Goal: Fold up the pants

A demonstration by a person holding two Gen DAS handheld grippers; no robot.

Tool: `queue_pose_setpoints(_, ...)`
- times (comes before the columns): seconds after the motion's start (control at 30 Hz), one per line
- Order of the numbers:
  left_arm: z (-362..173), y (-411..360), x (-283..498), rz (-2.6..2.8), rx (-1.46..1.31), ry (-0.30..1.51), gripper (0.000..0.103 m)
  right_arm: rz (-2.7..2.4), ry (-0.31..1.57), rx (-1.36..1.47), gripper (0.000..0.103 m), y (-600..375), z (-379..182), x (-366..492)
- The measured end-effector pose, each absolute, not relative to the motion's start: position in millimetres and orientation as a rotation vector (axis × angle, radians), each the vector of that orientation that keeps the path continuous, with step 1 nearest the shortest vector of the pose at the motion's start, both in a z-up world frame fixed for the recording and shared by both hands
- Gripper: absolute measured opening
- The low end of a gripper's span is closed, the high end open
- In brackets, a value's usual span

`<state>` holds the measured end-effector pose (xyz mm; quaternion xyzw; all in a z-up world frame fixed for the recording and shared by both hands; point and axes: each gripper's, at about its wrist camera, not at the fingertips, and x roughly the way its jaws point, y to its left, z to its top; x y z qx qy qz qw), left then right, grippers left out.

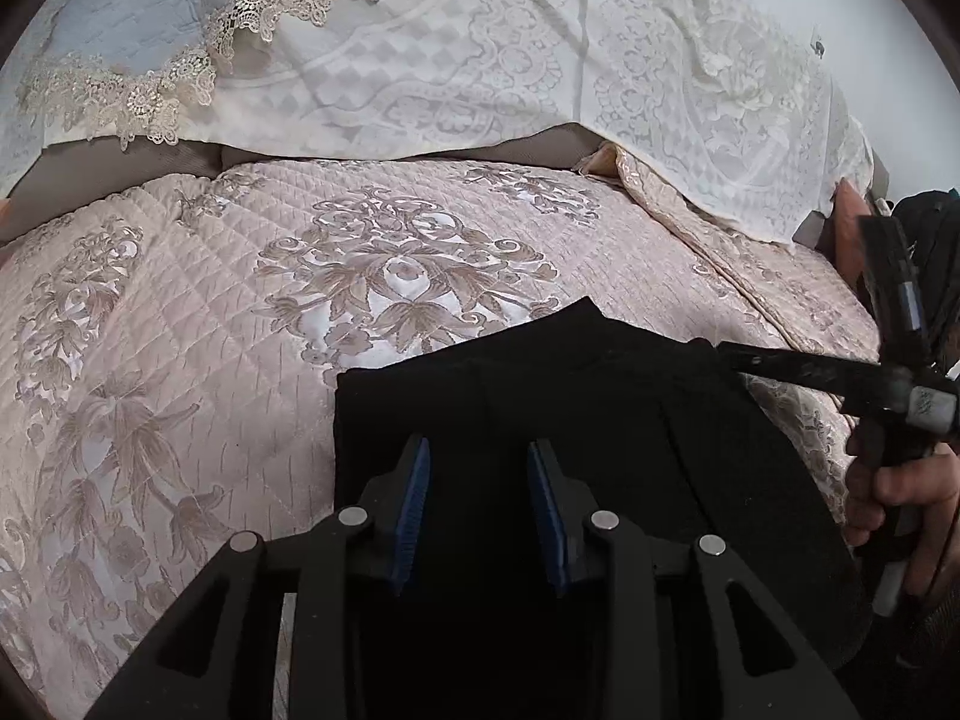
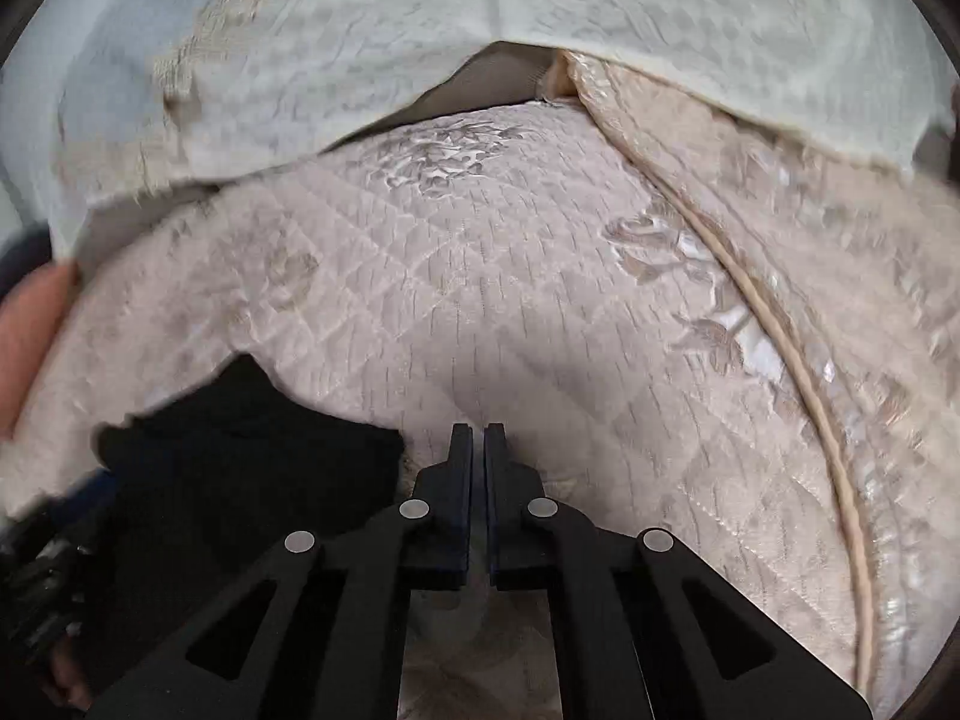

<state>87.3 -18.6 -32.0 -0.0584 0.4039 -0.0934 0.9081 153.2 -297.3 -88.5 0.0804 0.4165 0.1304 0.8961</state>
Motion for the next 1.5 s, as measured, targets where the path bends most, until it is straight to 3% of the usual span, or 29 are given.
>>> queue_pose_setpoints(0.37,-23,-8,76,-0.177,-0.107,0.84,0.037,0.403,0.785,0.127,0.026,-276,-61,64)
queue_pose_setpoints(0.83,-11,-12,-5,-0.257,-0.12,0.852,0.037,0.386,0.789,0.007,0.026,-252,-64,-3)
queue_pose_setpoints(1.23,-24,-5,-3,-0.217,-0.078,0.866,0.046,0.398,0.804,-0.034,0.034,-246,-73,-19)
queue_pose_setpoints(1.5,-10,-4,-7,-0.169,-0.071,0.892,0.046,0.397,0.818,-0.021,0.035,-246,-70,-25)
